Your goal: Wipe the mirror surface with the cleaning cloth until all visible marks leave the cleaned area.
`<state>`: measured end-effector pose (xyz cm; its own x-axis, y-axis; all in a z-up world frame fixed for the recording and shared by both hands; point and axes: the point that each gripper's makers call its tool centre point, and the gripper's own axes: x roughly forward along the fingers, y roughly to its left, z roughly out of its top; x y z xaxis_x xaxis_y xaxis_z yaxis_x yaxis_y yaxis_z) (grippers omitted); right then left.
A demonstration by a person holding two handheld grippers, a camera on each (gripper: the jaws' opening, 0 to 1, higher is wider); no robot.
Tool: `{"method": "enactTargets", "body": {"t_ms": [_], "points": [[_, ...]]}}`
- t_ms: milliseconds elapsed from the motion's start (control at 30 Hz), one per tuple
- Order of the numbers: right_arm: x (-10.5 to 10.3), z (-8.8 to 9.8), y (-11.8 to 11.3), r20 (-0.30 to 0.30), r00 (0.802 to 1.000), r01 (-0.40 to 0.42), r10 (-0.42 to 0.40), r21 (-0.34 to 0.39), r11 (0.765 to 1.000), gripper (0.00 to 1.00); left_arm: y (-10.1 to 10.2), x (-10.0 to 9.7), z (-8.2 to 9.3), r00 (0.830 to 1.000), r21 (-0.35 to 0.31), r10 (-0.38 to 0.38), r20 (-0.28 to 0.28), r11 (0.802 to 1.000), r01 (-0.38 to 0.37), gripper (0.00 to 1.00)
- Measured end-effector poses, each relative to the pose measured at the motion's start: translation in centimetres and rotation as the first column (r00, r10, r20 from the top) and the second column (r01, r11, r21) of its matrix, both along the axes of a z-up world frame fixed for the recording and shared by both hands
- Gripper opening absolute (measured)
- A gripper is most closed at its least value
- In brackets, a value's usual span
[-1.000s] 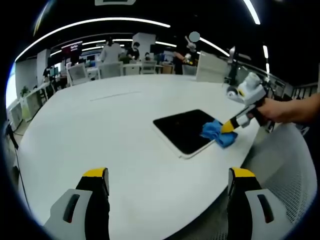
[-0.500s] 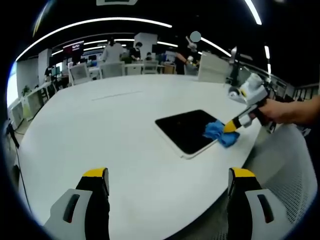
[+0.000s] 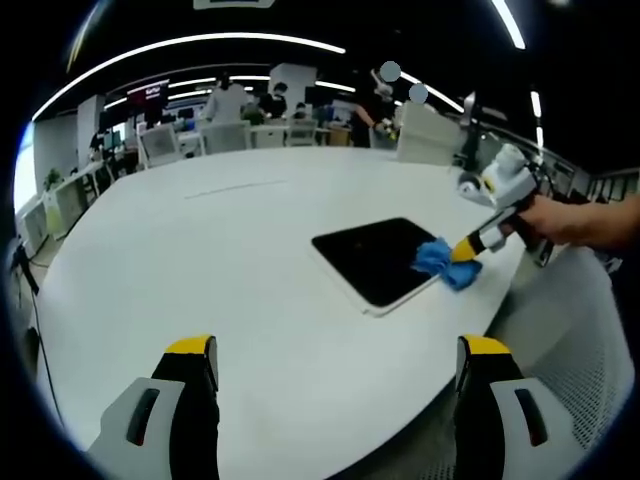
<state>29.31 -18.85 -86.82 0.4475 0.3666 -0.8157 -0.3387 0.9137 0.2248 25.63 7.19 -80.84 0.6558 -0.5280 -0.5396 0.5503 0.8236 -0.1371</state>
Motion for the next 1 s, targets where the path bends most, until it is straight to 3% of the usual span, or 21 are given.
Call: {"method": "enactTargets", "body": {"t_ms": [333, 667, 1000], "points": [[0.0, 0.0, -0.7, -0.012, 1.000, 0.025, -0.025, 0.014, 1.000, 0.00, 0.0, -0.1, -0.2, 1.000, 0.011, -0.008, -0.009, 1.000, 0.008, 0.99], [0.1, 0.0, -1.7, 0.001, 1.000, 0.027, -0.027, -0.069, 0.997, 0.00, 0.0, -0.1, -0.4, 1.000, 0.012, -0.010, -0.014, 1.000, 0.010, 0.99], [0.0, 0.0, -1.9, -0.007, 0.999, 0.041, -0.041, -0.060, 0.997, 0.00, 0.0, -0.1, -0.2, 1.000, 0.007, -0.011, -0.011, 1.000, 0.011, 0.99]]}}
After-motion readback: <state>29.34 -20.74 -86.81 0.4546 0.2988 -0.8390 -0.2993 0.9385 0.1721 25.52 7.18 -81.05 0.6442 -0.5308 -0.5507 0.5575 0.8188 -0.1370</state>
